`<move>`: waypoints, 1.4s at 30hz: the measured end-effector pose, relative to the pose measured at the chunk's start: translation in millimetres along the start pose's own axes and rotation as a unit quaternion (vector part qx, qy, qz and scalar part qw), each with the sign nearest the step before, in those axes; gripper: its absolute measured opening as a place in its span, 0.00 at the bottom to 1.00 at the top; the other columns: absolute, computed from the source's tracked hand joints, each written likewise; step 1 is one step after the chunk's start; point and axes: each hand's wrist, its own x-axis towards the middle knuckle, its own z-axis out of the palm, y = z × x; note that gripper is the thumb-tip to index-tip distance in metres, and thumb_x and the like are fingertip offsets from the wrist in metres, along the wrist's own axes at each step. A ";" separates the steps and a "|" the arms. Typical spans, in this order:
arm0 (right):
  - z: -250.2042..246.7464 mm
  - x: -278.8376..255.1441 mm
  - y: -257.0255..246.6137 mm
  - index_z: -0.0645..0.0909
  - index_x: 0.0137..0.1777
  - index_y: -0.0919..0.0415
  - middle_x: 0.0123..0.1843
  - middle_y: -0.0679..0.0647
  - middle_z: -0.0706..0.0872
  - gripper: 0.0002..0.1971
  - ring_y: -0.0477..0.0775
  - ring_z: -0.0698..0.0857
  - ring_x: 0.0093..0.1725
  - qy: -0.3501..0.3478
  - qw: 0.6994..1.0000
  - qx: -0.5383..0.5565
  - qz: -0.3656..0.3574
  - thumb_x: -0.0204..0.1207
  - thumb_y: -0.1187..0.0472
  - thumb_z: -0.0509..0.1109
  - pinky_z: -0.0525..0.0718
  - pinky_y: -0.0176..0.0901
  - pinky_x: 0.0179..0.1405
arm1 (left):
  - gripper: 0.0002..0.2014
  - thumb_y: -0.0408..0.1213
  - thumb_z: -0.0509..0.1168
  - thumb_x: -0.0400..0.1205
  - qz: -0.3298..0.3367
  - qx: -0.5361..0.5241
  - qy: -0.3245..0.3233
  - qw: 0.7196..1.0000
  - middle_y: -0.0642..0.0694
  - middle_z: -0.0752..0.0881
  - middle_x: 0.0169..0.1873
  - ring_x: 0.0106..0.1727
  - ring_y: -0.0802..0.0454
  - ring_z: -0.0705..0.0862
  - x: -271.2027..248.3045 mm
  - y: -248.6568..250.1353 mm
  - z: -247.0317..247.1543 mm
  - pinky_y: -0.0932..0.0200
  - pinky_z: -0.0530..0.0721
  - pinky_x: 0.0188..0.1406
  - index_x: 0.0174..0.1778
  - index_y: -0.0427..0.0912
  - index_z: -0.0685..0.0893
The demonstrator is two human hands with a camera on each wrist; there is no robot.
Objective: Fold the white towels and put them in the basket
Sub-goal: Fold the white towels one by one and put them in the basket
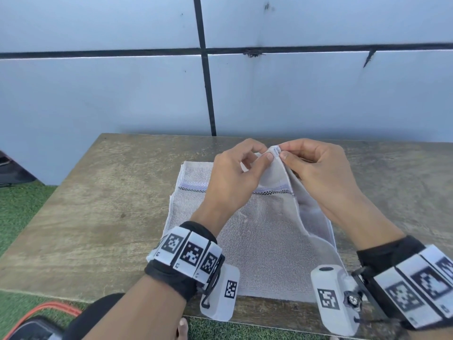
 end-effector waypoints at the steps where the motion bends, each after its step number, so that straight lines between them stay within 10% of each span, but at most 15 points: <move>1: 0.2 0.1 0.0 0.91 0.47 0.55 0.42 0.49 0.94 0.06 0.49 0.93 0.45 0.000 1.000 0.000 0.001 0.78 0.66 0.74 0.90 0.54 0.57 | 0.03 0.42 0.72 0.82 -0.002 0.006 -0.001 1.000 0.52 0.88 0.32 0.37 0.58 0.84 0.1 0.1 -0.2 0.70 0.77 0.40 0.43 0.50 0.87; 9: 2.9 -0.4 -0.1 0.92 0.43 0.55 0.40 0.53 0.93 0.05 0.49 0.90 0.40 0.001 0.998 0.044 0.039 0.78 0.60 0.75 0.88 0.60 0.56 | 0.03 0.43 0.72 0.81 0.017 0.043 -0.008 0.999 0.62 0.89 0.51 0.60 0.61 0.82 3.2 -3.3 1.5 0.56 0.78 0.60 0.42 0.51 0.88; 19: 2.8 -1.6 2.8 0.90 0.44 0.54 0.43 0.53 0.93 0.03 0.63 0.90 0.50 -0.020 0.999 0.029 0.003 0.77 0.58 0.76 0.87 0.63 0.59 | 0.08 0.45 0.71 0.82 0.021 0.028 -0.025 0.999 0.60 0.91 0.47 0.57 0.60 0.83 4.5 -0.6 1.8 0.61 0.79 0.55 0.40 0.47 0.86; 27: 0.5 0.1 7.8 0.90 0.46 0.56 0.43 0.51 0.93 0.03 0.49 0.90 0.44 -0.025 0.999 0.025 -0.011 0.77 0.57 0.77 0.86 0.42 0.50 | 0.09 0.44 0.72 0.82 0.024 0.023 -0.033 0.999 0.55 0.89 0.37 0.48 0.53 0.84 5.8 3.8 1.8 0.53 0.80 0.53 0.39 0.44 0.87; 42: -2.3 -2.2 -3.2 0.87 0.45 0.56 0.44 0.56 0.92 0.04 0.52 0.86 0.43 -0.031 0.999 0.009 -0.036 0.81 0.60 0.72 0.86 0.56 0.52 | 0.06 0.40 0.74 0.80 0.010 -0.003 -0.098 0.995 0.53 0.91 0.37 0.42 0.57 0.88 5.3 22.3 -12.5 0.54 0.86 0.51 0.40 0.43 0.91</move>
